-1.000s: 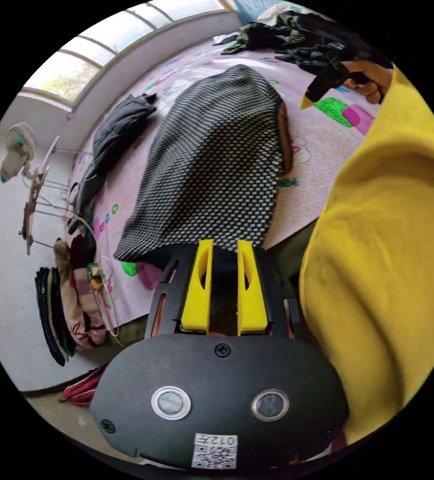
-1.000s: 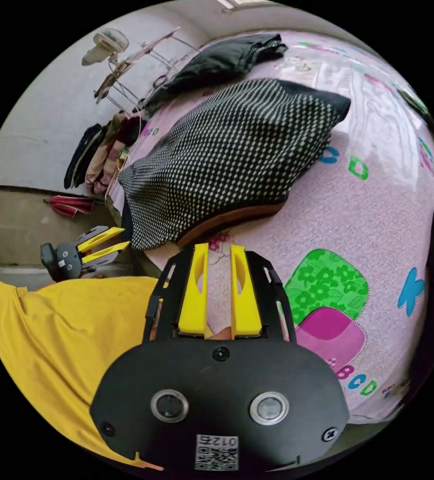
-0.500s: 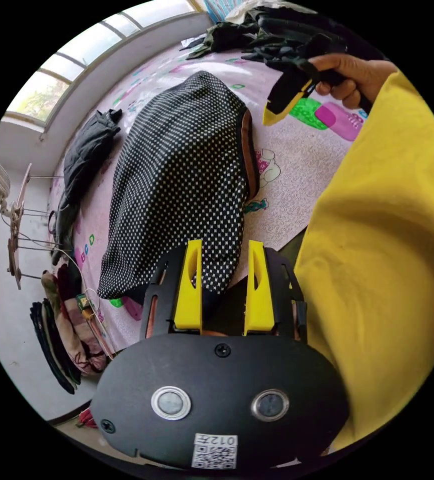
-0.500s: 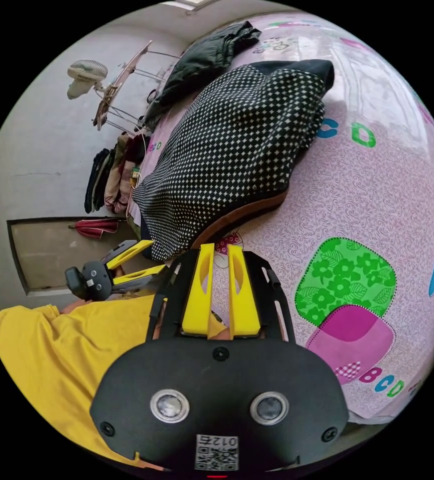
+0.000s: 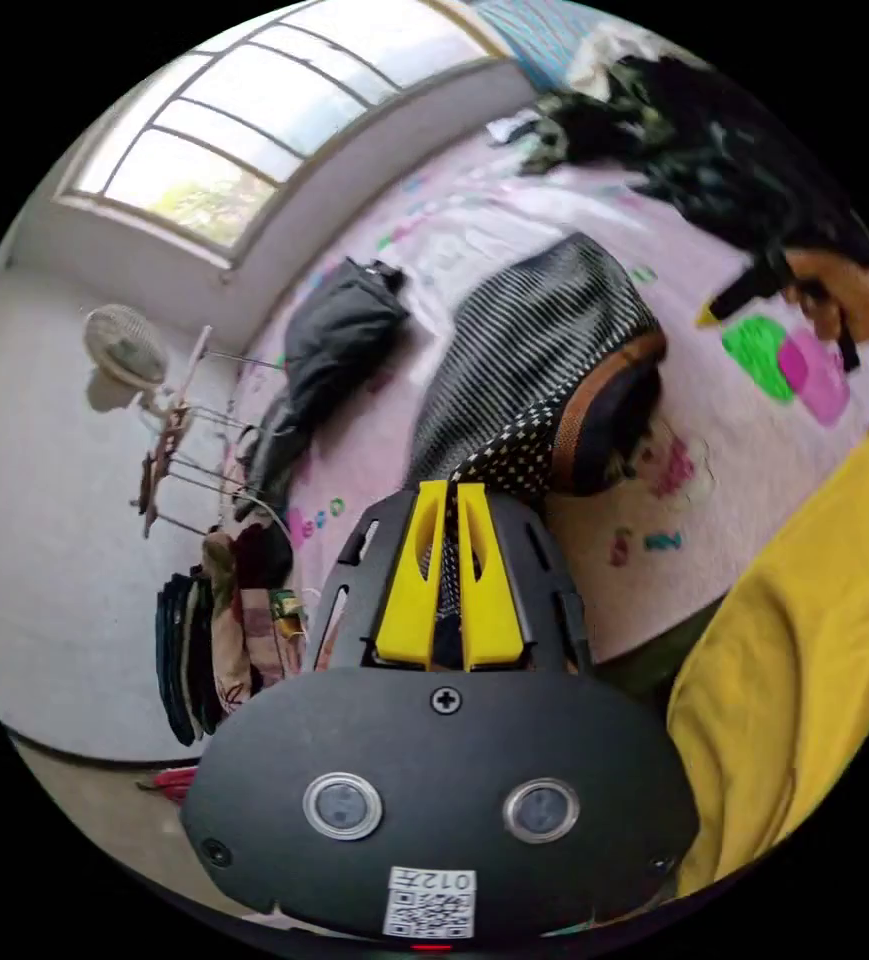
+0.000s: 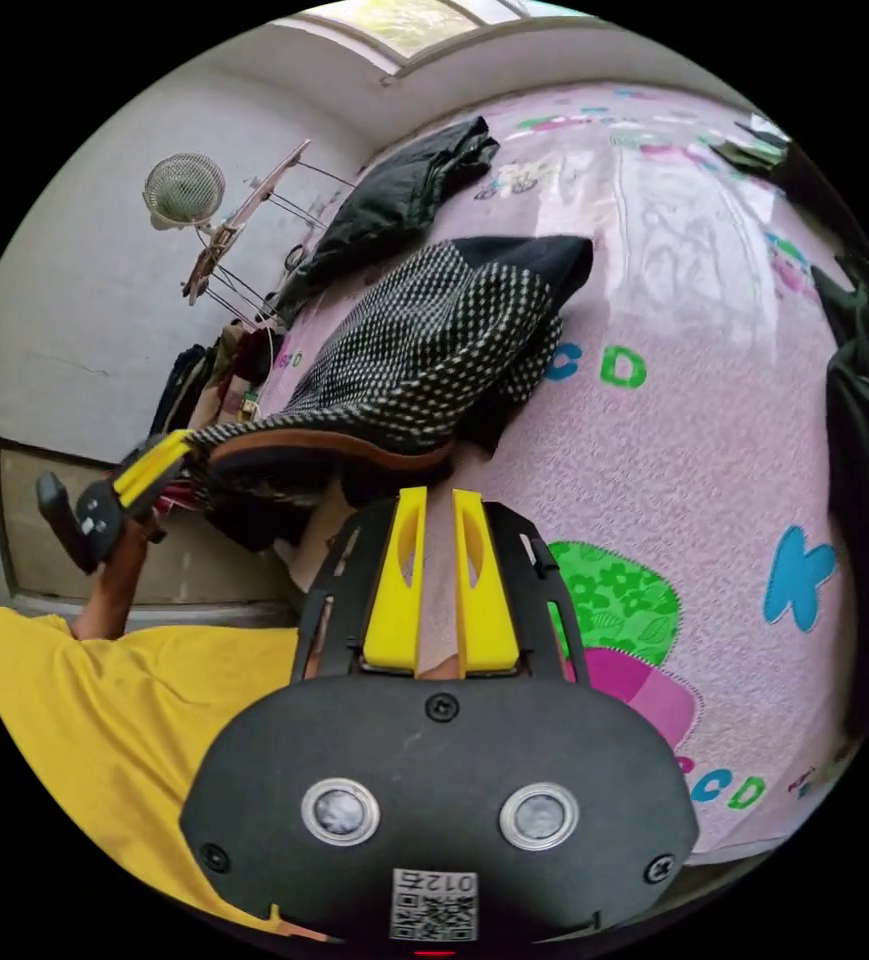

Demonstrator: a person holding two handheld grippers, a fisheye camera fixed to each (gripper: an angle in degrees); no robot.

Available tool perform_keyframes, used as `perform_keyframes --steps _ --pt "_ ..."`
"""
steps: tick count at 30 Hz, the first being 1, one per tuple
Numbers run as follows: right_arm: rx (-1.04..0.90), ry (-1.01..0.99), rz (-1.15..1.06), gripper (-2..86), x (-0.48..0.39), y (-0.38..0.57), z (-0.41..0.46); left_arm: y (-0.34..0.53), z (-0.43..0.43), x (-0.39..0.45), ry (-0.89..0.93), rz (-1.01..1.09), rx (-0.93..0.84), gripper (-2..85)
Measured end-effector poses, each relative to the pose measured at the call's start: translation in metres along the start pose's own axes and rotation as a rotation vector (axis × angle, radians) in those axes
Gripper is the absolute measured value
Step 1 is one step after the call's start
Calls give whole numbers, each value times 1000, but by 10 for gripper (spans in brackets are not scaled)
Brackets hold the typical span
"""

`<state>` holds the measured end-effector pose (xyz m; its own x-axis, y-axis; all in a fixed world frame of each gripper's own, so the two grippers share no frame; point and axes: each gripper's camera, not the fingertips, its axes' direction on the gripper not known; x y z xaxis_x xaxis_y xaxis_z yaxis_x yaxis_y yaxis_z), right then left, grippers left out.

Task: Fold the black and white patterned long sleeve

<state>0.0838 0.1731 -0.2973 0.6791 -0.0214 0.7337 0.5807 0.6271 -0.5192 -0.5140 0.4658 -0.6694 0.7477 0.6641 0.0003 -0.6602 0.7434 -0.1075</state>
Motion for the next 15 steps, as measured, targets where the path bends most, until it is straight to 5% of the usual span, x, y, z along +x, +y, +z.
perform_keyframes --steps 6,15 --pt "134 -110 83 92 -12 -36 2 5 -65 -86 -22 -162 84 0" --pt "152 732 -583 113 -188 -2 88 39 -106 -128 46 -289 61 -1"
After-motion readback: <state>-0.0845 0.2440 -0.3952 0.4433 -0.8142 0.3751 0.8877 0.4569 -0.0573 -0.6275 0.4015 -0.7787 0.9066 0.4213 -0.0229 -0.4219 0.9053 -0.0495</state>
